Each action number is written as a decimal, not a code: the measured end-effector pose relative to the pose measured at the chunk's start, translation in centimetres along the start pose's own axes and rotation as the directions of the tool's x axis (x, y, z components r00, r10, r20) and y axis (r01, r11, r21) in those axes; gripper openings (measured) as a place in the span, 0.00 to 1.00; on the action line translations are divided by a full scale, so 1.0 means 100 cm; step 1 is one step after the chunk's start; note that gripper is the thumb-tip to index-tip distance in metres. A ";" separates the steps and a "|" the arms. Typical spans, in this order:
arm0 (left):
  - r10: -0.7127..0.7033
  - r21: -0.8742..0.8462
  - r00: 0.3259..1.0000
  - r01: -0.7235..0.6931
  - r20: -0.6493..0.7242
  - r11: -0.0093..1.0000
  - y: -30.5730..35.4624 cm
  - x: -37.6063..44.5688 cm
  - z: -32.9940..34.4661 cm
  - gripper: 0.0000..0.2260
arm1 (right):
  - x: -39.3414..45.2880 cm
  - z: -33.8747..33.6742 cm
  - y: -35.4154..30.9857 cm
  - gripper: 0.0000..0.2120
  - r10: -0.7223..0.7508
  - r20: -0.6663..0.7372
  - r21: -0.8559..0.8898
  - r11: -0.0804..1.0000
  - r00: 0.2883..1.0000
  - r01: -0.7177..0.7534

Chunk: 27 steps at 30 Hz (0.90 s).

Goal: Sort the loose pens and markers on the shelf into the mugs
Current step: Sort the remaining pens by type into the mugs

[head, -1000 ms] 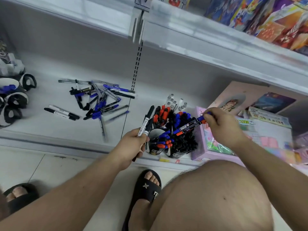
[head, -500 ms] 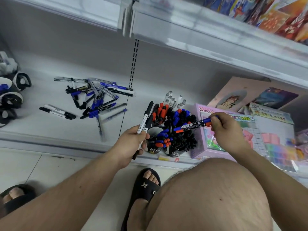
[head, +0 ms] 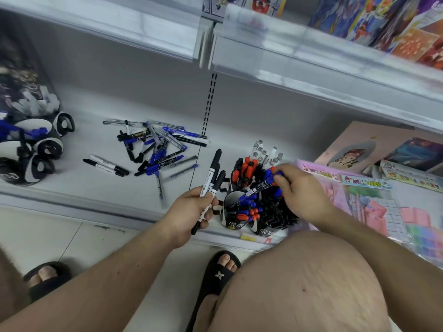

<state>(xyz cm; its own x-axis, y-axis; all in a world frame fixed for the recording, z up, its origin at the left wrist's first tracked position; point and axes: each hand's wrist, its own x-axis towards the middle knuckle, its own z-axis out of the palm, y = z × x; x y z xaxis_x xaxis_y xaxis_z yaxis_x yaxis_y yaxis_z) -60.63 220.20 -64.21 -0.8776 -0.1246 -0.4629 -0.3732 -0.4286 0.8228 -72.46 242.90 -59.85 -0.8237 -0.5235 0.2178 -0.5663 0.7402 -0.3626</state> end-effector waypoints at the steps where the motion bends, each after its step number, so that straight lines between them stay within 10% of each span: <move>1: 0.001 -0.013 1.000 -0.001 0.000 1.000 0.002 -0.001 -0.003 0.10 | 0.004 0.012 0.002 0.07 -0.056 0.035 -0.049 0.997 0.998 0.058; 15: 0.012 0.011 0.998 -0.011 -0.059 1.000 0.005 -0.003 -0.038 0.07 | 0.028 0.089 0.024 0.04 -0.303 0.248 -0.250 0.897 0.920 0.363; 27: -0.011 -0.076 0.999 0.013 0.034 0.997 0.012 -0.007 -0.030 0.06 | 0.018 0.089 0.004 0.23 -0.018 0.464 -0.346 0.917 0.886 0.200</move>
<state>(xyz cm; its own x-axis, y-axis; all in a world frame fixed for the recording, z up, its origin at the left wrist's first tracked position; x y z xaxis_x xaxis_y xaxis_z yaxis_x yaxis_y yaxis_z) -59.52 217.13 -63.89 -0.8831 -0.0896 -0.4605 -0.3611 -0.4967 0.7892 -73.86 238.47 -67.70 -0.7061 -0.6729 -0.2205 -0.6937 0.7199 0.0247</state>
